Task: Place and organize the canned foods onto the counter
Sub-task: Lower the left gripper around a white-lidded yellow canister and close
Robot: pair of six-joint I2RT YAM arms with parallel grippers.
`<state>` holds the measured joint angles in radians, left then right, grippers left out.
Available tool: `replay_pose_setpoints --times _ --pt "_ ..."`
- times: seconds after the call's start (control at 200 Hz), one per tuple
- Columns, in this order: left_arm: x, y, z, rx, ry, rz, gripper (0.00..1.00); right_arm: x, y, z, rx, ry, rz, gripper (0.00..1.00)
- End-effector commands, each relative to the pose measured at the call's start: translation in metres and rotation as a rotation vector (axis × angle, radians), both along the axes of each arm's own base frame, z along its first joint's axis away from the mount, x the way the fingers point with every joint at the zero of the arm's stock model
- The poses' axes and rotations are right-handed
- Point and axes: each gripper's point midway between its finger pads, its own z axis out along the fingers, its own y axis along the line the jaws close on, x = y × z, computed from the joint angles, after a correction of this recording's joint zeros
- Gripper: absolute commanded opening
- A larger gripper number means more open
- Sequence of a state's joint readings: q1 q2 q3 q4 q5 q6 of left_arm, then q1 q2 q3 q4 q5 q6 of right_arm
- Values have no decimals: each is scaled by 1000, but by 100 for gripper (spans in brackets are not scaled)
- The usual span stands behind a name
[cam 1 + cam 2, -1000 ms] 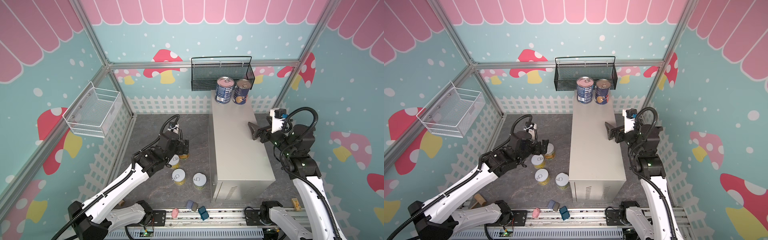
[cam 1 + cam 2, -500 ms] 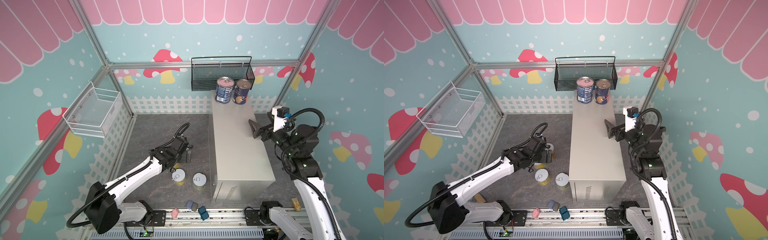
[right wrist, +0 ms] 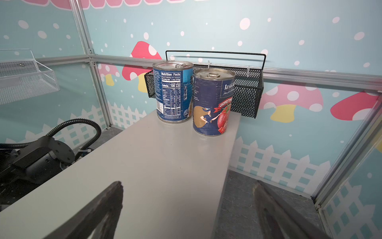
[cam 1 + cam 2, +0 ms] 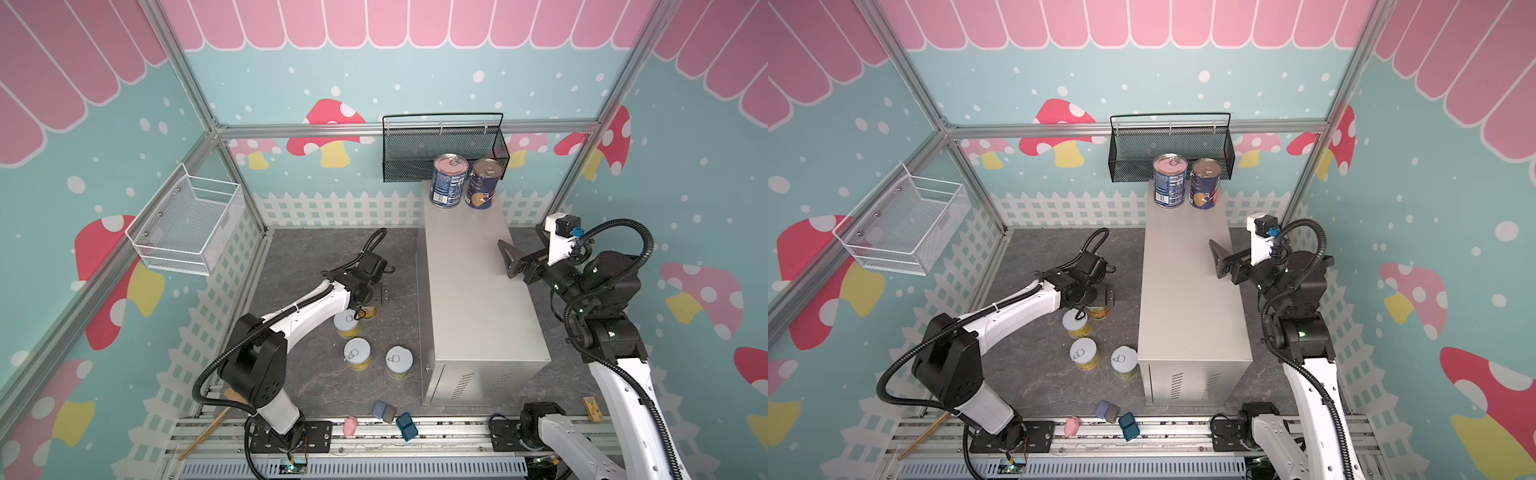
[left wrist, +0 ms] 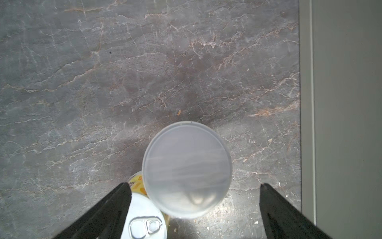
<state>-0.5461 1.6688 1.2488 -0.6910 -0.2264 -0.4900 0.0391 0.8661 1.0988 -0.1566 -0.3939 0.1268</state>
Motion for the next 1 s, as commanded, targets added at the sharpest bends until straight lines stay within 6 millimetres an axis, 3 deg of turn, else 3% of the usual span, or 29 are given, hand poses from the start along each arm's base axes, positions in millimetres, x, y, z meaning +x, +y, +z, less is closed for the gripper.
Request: replay_pose_setpoints --times 0.0,0.13,0.27,0.42,0.726,0.996 --pt "8 3 -7 -11 31 23 97 -2 3 -3 -17 -5 16 99" --pt "15 8 -19 -13 43 36 94 -2 3 -5 -18 -2 18 99" --pt "21 5 -27 -36 56 24 74 -2 3 -5 -18 -2 18 99" --pt "26 6 -23 -38 43 26 62 -1 4 -6 -17 0 25 99" --pt "30 12 7 -29 -11 31 41 -2 6 -5 -16 -2 34 99" --pt "21 18 63 -12 -88 -42 16 -2 7 -3 -14 -6 44 99"
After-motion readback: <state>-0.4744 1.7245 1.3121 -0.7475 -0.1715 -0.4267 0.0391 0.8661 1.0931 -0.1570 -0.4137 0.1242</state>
